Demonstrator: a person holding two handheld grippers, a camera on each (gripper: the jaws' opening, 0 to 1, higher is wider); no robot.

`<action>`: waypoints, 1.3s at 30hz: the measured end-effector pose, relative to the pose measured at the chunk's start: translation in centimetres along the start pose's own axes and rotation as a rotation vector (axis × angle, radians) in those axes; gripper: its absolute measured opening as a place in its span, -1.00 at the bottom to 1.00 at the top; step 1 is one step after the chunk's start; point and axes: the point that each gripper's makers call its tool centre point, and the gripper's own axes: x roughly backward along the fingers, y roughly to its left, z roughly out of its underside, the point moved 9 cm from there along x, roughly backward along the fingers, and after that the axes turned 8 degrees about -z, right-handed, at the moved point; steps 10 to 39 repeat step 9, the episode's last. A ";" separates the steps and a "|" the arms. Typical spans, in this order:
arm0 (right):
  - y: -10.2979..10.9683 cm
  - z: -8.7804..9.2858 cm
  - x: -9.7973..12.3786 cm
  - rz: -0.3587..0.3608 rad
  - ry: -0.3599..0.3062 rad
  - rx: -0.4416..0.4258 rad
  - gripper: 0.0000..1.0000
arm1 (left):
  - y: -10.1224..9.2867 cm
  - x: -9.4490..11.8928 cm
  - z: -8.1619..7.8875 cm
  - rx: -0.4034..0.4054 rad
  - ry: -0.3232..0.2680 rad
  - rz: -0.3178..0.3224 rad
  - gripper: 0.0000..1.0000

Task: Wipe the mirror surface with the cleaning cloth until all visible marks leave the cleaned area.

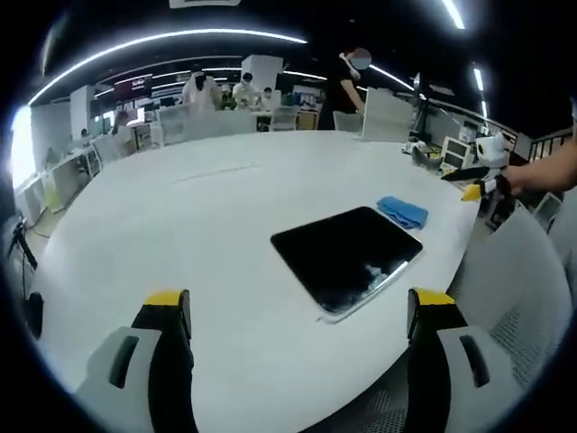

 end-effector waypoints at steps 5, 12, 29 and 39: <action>-0.1 0.1 0.7 0.013 -0.016 -0.029 0.97 | -0.1 0.0 0.4 -0.014 0.017 0.002 0.98; 0.0 0.2 0.9 0.020 -0.029 -0.046 0.97 | 0.0 0.2 0.3 0.010 0.004 -0.002 0.98; 0.0 0.2 0.9 0.020 -0.029 -0.046 0.97 | 0.0 0.2 0.3 0.010 0.004 -0.002 0.98; 0.0 0.2 0.9 0.020 -0.029 -0.046 0.97 | 0.0 0.2 0.3 0.010 0.004 -0.002 0.98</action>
